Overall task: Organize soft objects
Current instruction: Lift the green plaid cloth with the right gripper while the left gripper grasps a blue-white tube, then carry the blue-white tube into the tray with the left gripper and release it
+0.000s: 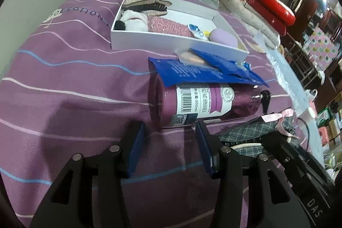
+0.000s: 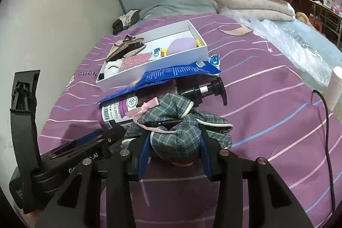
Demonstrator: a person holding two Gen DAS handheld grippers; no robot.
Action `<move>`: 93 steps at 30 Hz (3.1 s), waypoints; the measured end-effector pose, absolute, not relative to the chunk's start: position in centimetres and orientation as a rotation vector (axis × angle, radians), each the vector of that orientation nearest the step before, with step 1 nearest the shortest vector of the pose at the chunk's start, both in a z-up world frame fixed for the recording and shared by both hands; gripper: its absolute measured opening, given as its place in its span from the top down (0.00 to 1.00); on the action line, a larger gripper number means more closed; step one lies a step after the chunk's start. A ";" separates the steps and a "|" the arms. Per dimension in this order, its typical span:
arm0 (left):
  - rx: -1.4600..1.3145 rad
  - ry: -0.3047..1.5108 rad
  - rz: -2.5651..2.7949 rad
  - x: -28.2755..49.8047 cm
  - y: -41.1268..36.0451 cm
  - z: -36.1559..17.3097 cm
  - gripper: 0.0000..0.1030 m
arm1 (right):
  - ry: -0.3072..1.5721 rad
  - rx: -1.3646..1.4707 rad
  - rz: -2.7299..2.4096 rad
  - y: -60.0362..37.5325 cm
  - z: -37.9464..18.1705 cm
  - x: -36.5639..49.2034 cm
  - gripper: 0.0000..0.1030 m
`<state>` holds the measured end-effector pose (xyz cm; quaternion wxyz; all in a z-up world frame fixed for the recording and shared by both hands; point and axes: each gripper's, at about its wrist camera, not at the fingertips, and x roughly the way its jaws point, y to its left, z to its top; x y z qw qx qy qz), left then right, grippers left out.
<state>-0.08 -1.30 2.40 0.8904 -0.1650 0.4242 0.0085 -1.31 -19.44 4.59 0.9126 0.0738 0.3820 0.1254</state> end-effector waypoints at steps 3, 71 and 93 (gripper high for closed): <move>-0.392 0.844 -0.017 -0.5 -0.7 3.2 0.51 | 0.766 0.173 0.264 -19.9 5.1 -1.6 0.62; -0.116 1.391 -0.323 23.1 -15.5 2.4 0.79 | 0.800 0.398 0.270 -34.9 7.6 6.7 0.63; -0.183 1.286 -0.343 21.1 -11.9 8.6 0.91 | 0.776 0.318 0.306 -31.8 10.3 6.5 0.63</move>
